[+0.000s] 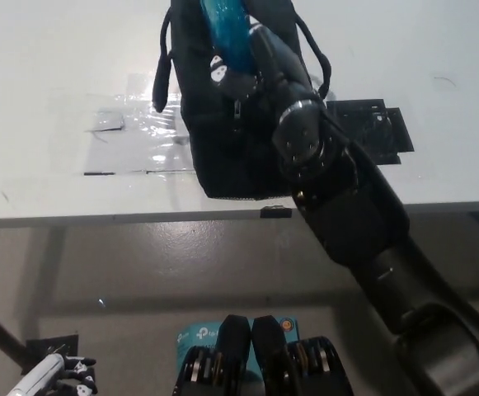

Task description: The robot uses its right hand to pick up a stack of plates kept in the middle of the desk and put it inside a bag kept next to it

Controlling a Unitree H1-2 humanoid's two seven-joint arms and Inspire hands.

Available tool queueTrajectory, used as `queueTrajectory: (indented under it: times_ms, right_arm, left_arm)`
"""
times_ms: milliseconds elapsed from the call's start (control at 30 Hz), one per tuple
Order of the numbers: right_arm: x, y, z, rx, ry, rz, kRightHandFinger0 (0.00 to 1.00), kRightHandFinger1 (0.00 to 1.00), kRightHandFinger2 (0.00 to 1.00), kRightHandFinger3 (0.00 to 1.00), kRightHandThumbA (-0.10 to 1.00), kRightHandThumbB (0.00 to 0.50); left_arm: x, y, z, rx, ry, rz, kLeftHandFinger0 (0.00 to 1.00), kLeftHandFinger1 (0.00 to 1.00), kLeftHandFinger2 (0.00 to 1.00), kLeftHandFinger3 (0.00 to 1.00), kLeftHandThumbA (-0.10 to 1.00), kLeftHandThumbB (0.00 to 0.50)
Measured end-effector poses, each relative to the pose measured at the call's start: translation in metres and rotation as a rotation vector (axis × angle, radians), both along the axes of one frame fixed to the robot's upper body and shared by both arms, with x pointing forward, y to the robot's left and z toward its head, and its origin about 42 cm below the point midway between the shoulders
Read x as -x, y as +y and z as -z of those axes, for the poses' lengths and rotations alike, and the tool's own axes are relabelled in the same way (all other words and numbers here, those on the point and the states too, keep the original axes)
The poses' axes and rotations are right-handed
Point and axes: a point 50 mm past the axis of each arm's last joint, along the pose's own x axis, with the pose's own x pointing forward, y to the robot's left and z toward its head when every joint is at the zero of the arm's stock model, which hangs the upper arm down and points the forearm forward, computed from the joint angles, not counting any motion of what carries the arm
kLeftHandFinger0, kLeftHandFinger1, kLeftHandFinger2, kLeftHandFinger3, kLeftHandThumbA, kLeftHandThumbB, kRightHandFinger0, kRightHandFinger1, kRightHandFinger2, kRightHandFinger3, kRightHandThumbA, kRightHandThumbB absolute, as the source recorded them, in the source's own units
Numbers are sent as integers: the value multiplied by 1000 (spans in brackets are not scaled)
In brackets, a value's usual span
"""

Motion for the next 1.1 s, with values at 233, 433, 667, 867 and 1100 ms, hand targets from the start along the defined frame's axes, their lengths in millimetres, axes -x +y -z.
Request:
queueTrajectory:
  times_ms: [233,433,667,867,1100]
  right_arm:
    - [-13,-24,6,-24,47,75,0,65,398,130,-100,337]
    - [-19,-34,17,-10,84,131,155,307,622,983,-4,111]
    - [-19,-29,19,44,118,125,1000,1000,1000,1000,672,352]
    - [-16,-20,21,117,140,107,1000,1000,1000,1000,541,340]
    - [-7,-1,17,161,116,122,1000,1000,1000,1000,565,387]
  left_arm:
    - [1,0,0,0,3,-2,812,850,886,883,-100,168]
    - [2,0,1,0,4,-2,790,847,870,863,-100,174]
    - [2,0,1,1,6,-3,816,858,884,881,-100,164]
    - [2,0,1,2,6,-3,729,795,858,873,-100,163]
    - [3,0,2,2,8,-4,774,825,867,872,-100,178]
